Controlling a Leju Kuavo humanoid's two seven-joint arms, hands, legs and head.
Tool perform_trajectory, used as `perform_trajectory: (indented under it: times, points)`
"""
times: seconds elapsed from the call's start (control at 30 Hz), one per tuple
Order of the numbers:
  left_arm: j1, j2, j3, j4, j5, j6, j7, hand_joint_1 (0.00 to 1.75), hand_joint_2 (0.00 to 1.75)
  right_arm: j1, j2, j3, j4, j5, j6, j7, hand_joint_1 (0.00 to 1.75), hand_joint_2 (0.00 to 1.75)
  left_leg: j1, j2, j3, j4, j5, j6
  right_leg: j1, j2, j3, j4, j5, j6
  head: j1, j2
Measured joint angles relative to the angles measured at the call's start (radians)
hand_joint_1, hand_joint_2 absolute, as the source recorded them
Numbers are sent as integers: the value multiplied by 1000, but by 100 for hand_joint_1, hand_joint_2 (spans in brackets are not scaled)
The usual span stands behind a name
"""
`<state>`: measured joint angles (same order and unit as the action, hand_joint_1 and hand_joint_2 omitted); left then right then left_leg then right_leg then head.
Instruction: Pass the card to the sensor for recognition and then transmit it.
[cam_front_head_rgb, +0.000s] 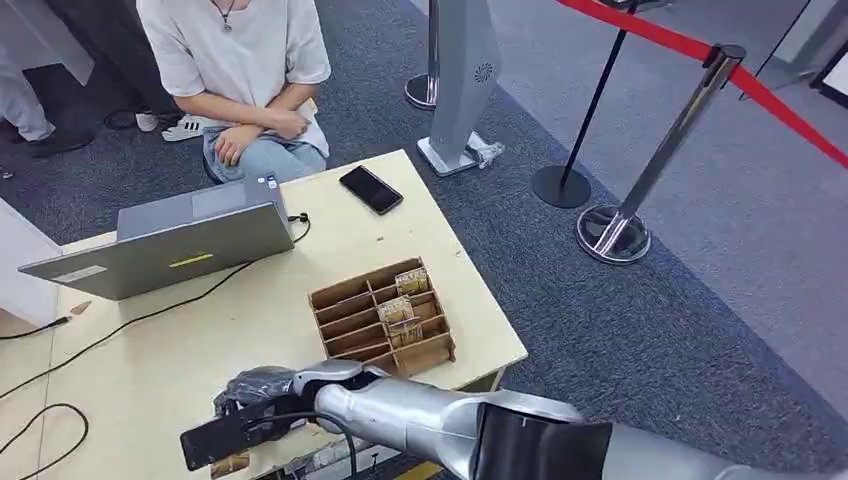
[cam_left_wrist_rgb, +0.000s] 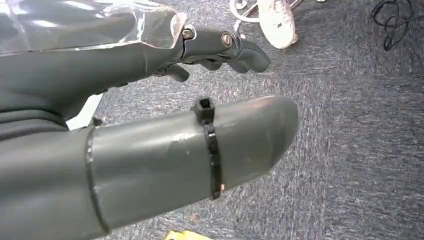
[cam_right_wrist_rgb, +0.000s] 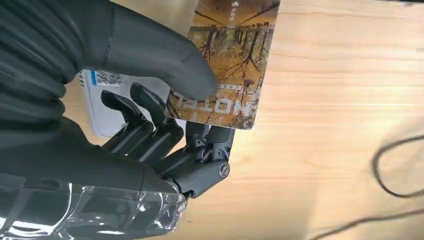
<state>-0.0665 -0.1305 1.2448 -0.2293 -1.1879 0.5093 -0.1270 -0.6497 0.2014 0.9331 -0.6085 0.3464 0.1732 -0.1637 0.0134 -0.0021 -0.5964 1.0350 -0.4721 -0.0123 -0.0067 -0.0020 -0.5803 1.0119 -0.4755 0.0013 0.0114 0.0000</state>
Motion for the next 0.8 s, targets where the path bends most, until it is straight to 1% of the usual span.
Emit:
perform_trajectory:
  times: [0.3, 0.43, 0.63, 0.7, 0.8]
  points:
    - [0, 0, 0, 0, 0, 0, 2, 0, 0, -8, 8, 17, 63, 0, -10, 10, 175, 175, 0, 0, 0, 0, 0, 0, 0, 0, 0, 0, 0, 0, 0, 0]
    - [0, 0, 0, 0, -1, 0, 3, 0, 0, -14, 11, 19, 75, -10, -1, 13, 175, 175, 0, 0, 0, 0, 0, 0, 0, 0, 0, 0, 0, 0, 0, 0]
    - [0, 0, 0, 0, -7, 1, 8, 0, 0, -32, 12, -2, 90, -139, 151, -29, 175, 175, 0, 0, 0, 0, 0, 0, 0, 0, 0, 0, 0, 0, 0, 0]
    - [1, 0, 0, 0, -7, 2, 8, 0, 0, -32, 12, -14, 90, -164, 179, -35, 175, 175, 0, 0, 0, 0, 0, 0, 0, 0, 0, 0, 0, 0, 0, 0]
    - [1, 0, 0, 0, -7, 2, 8, 0, 0, -37, 12, -27, 90, -183, 198, -36, 175, 175, 0, 0, 0, 0, 0, 0, 0, 0, 0, 0, 0, 0, 0, 0]
